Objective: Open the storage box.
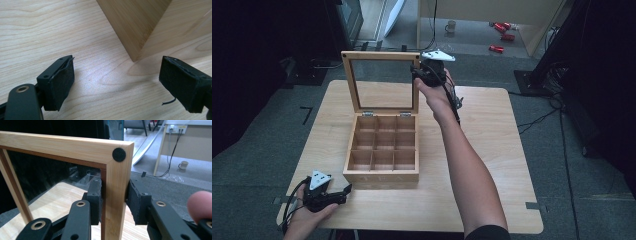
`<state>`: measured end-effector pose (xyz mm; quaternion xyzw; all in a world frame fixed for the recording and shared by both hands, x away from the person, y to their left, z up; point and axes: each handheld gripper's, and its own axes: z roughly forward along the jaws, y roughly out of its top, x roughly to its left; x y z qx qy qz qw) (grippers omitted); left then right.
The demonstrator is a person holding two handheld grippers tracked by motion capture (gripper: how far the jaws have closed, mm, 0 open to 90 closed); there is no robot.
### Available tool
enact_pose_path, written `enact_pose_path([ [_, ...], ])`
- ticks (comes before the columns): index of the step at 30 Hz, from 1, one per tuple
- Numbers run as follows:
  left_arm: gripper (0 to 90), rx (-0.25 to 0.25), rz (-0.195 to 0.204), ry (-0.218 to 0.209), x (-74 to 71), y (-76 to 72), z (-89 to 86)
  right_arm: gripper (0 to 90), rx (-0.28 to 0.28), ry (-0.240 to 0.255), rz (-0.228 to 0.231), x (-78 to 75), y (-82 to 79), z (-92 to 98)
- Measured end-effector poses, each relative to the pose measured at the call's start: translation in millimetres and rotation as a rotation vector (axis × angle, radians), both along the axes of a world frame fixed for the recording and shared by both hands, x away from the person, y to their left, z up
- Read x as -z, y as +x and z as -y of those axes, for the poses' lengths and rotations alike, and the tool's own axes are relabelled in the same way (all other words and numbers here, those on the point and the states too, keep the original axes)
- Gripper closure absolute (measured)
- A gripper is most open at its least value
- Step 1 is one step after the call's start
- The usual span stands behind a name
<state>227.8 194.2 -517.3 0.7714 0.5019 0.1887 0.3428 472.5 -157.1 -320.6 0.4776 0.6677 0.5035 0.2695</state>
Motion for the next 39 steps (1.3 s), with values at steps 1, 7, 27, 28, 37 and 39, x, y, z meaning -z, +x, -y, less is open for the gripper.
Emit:
enact_pose_path([
  [1, 13.5, 0.001, 0.000, 0.000, 0.0, 0.0, 0.0, 66.7, 0.005, 0.003, -0.005, 0.5, 2.5, -0.4],
  [7, 13.5, 0.004, 0.001, 0.002, -0.1, 0.3, -0.4, 66.6, 0.053, 0.020, -0.028, 4.6, 17.5, -4.6],
  [27, 13.5, 0.010, 0.000, 0.000, -0.1, 0.7, -0.5, 46.6, 0.066, 0.068, -0.069, 4.2, 23.1, 0.1],
  [28, 13.5, 0.010, 0.001, -0.002, -0.1, 0.7, -0.5, 43.2, 0.061, 0.072, -0.066, 3.3, 21.0, 1.4],
  [37, 13.6, 0.008, 0.001, 0.000, 0.0, 0.6, 0.1, 12.8, 0.031, 0.005, -0.073, 0.1, -12.6, 18.8],
  [39, 13.6, 0.007, 0.001, 0.001, 0.0, 0.6, 0.3, 12.0, 0.028, 0.002, -0.075, 0.5, -16.8, 21.4],
])
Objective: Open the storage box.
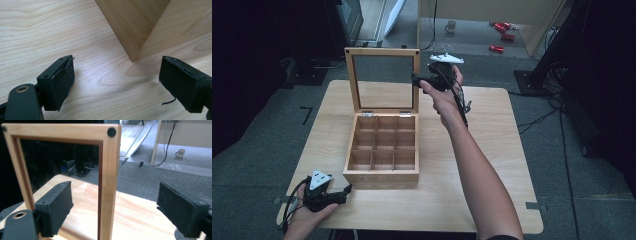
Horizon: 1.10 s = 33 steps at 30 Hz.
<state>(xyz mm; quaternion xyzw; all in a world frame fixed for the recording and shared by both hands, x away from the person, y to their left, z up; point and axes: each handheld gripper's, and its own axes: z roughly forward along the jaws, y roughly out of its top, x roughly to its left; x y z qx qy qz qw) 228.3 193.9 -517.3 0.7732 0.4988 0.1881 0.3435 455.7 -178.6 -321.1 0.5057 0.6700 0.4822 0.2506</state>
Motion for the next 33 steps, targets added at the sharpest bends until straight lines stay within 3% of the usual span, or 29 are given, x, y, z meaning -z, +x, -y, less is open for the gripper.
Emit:
enact_pose_path([
  [5, 13.6, 0.000, 0.001, 0.006, 0.1, -0.1, 0.7, 7.2, -0.010, -0.033, 0.007, 2.7, -27.7, 15.2],
  [10, 13.6, 0.000, 0.000, 0.007, 0.1, -0.1, 0.9, 5.3, -0.012, -0.034, 0.014, 5.6, -46.6, 26.5],
  [17, 13.7, 0.000, 0.002, 0.011, 0.2, -0.1, 1.1, 3.7, 0.010, -0.049, 0.000, 19.7, -82.9, 47.7],
  [28, 13.7, 0.000, 0.003, 0.016, 0.1, 0.0, 1.3, 3.7, 0.042, -0.036, -0.002, 36.7, -121.3, 82.5],
  [33, 13.9, -0.002, 0.002, 0.015, 0.1, 0.2, 1.2, 3.7, 0.068, -0.052, 0.003, 46.9, -140.9, 102.3],
])
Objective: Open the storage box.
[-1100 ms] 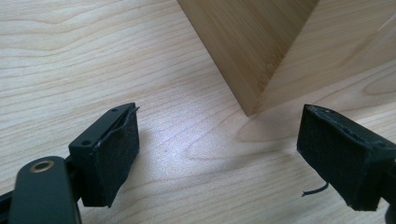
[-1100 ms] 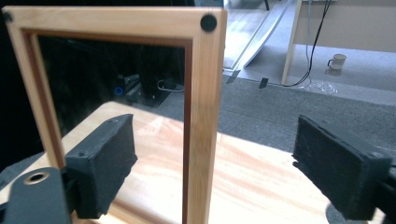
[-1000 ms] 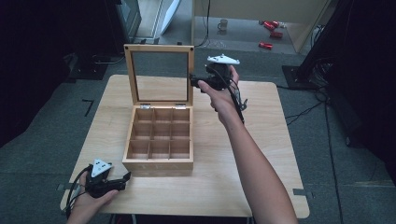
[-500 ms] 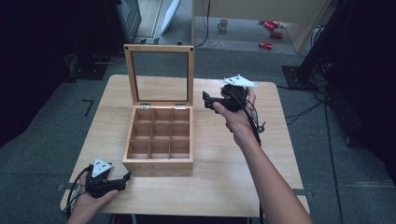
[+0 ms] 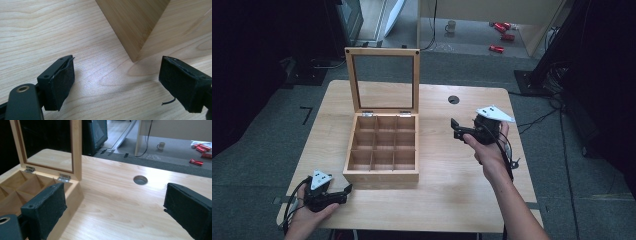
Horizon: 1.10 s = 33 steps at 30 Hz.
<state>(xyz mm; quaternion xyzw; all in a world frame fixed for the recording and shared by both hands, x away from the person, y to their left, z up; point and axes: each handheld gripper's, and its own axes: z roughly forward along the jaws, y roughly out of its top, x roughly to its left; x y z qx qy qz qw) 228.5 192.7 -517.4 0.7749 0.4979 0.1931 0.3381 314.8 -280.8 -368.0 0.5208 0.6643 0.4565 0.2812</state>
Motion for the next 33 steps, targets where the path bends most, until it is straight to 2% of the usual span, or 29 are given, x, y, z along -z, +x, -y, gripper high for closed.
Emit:
enact_pose_path([
  [5, 14.0, 0.000, 0.001, 0.001, -0.1, 0.2, -0.2, 3.7, 0.018, 0.001, -0.003, 8.8, -12.1, 12.4],
  [7, 14.0, -0.001, 0.002, 0.001, 0.0, 0.3, -0.1, 3.7, 0.031, -0.017, -0.005, 16.8, -20.9, 20.7],
  [12, 14.0, -0.002, 0.001, 0.001, 0.0, 0.2, 0.2, 3.7, 0.050, -0.027, -0.009, 28.3, -30.9, 32.1],
  [17, 14.0, -0.002, 0.000, 0.003, 0.0, 0.1, 0.3, 3.7, 0.080, -0.027, -0.032, 47.0, -42.9, 49.2],
  [19, 14.0, -0.002, 0.000, 0.003, 0.0, 0.1, 0.3, 3.7, 0.085, -0.025, -0.037, 50.2, -45.0, 51.8],
  [20, 14.0, -0.002, 0.001, 0.004, 0.0, 0.1, 0.4, 3.8, 0.096, -0.023, -0.047, 56.9, -49.2, 58.1],
  [22, 14.0, -0.001, 0.000, 0.006, -0.1, 0.1, 0.3, 3.8, 0.102, -0.024, -0.049, 59.1, -50.5, 60.1],
  [33, 14.1, -0.004, 0.002, 0.008, 0.1, 0.1, 1.1, 4.1, 0.159, -0.032, -0.107, 91.4, -72.5, 87.2],
])
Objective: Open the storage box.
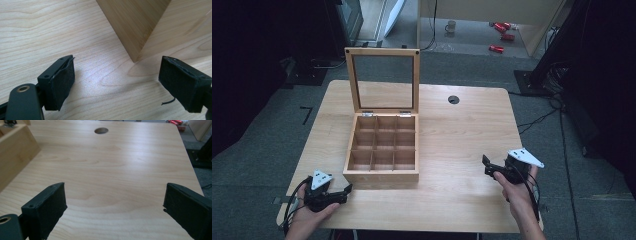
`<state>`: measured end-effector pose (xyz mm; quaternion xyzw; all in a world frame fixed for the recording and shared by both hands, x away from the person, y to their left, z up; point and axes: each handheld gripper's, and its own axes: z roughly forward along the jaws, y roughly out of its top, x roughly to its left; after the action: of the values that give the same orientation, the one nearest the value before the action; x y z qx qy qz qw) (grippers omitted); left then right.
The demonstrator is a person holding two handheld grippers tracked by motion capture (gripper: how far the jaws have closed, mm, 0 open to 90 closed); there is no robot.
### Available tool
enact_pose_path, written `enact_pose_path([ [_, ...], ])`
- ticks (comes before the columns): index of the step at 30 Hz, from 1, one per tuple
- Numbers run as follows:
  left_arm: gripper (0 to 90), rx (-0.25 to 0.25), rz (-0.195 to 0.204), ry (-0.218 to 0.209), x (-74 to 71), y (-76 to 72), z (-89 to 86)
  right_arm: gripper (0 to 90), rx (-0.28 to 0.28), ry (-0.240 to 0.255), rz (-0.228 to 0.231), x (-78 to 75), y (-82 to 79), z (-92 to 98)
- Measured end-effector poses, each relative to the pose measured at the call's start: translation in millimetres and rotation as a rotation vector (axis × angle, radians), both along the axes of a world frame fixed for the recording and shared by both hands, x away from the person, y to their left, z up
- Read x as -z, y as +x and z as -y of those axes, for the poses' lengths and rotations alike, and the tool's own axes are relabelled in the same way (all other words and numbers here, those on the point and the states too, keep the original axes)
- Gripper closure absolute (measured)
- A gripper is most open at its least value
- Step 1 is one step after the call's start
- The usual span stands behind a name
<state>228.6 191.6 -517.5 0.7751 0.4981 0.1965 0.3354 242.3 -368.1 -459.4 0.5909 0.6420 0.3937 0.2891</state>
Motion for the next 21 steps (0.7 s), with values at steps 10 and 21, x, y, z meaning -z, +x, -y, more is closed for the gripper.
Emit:
enact_pose_path([
  [10, 14.1, -0.003, 0.000, 0.001, 0.0, 0.2, 0.3, 4.4, 0.034, -0.012, -0.070, 31.1, -21.9, 19.4],
  [21, 14.1, -0.005, 0.000, 0.002, 0.0, 0.3, 0.3, 4.4, 0.047, -0.019, -0.167, 60.2, -41.2, 27.6],
])
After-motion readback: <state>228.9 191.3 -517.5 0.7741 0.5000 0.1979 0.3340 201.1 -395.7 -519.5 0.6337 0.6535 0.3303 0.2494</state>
